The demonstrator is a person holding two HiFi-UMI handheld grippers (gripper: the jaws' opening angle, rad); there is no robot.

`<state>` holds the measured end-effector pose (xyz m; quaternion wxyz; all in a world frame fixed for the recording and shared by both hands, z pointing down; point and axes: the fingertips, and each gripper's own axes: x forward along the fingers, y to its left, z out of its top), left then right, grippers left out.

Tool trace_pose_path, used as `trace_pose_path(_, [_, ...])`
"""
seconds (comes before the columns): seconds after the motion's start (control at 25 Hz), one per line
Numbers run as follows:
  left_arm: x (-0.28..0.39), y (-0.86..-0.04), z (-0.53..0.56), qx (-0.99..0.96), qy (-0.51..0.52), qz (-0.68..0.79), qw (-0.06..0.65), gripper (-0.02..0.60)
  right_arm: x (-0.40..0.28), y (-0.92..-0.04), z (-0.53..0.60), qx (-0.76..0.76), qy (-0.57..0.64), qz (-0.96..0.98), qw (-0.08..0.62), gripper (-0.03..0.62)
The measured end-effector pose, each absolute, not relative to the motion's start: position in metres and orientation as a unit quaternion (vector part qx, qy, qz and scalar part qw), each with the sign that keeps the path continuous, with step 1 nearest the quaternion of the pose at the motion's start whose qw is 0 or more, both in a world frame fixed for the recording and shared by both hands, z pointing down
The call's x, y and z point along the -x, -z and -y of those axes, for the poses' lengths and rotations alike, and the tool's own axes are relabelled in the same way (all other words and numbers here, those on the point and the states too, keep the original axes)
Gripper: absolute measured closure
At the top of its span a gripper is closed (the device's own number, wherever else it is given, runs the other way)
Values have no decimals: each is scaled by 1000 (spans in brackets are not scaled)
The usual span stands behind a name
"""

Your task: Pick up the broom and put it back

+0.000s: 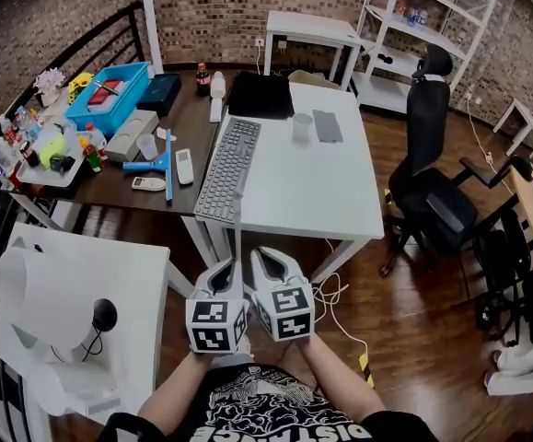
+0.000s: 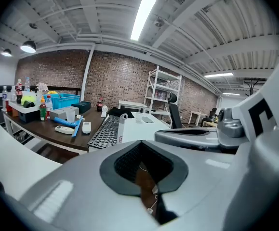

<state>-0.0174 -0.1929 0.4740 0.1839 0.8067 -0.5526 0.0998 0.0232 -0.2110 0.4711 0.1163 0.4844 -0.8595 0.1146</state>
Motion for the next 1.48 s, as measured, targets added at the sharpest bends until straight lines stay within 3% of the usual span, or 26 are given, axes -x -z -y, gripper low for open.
trace_pose_path(0.68, [-14, -446, 121, -818, -91, 548, 151, 578, -52, -449, 127, -479, -105, 866, 100, 594])
trace_pose_path(1.48, [-3, -429, 68, -820, -97, 552, 119, 577, -41, -433, 76, -473, -84, 873, 83, 594])
